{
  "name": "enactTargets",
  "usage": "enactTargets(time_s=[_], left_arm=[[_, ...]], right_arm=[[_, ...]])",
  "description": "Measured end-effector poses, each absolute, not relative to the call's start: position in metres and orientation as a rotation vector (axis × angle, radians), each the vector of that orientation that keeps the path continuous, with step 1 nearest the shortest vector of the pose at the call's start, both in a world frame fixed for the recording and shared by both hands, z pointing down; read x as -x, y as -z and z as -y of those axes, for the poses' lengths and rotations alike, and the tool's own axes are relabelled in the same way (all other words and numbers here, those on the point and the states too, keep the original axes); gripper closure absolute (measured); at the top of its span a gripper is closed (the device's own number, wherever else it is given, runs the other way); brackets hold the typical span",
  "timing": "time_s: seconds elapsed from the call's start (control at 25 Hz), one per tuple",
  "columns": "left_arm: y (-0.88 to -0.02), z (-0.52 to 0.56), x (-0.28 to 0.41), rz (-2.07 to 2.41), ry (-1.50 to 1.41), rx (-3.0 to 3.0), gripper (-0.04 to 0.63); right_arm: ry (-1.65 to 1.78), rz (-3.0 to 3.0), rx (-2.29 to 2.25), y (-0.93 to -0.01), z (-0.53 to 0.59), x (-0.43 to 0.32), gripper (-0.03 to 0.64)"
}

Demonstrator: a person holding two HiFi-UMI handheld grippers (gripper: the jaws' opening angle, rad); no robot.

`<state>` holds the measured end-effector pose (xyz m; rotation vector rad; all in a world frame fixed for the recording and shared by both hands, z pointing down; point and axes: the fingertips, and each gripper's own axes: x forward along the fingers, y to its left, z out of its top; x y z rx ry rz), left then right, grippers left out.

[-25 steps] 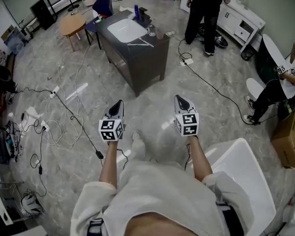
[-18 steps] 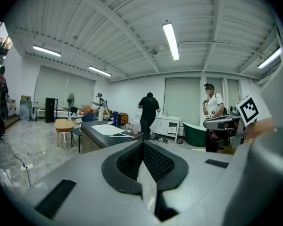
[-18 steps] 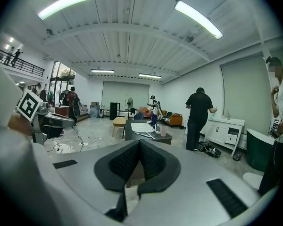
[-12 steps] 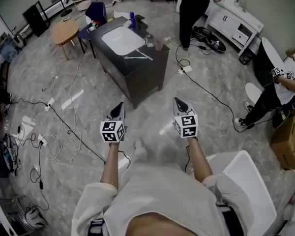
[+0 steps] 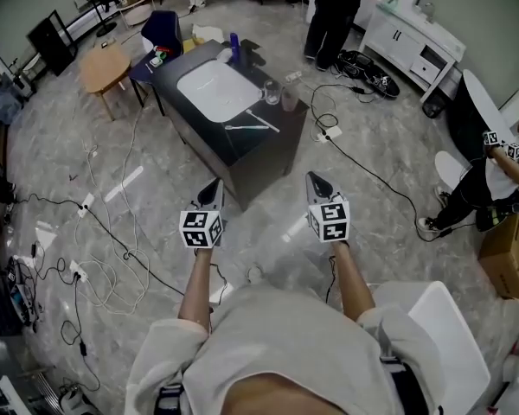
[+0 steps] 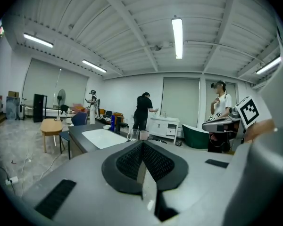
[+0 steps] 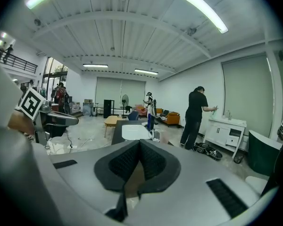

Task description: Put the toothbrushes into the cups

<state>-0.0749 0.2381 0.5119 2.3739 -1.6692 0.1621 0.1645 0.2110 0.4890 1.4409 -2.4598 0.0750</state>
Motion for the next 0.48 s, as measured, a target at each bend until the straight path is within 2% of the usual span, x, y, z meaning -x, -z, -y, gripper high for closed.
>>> enactTargets(time_s=[0.48], left_arm=[[-0.528,-0.160,0.126,1.603,-0.158,-2.372,0.569]], right_arm=[[-0.118,2.422,-1.421,-0.506,-0.143,-0.102,0.603]])
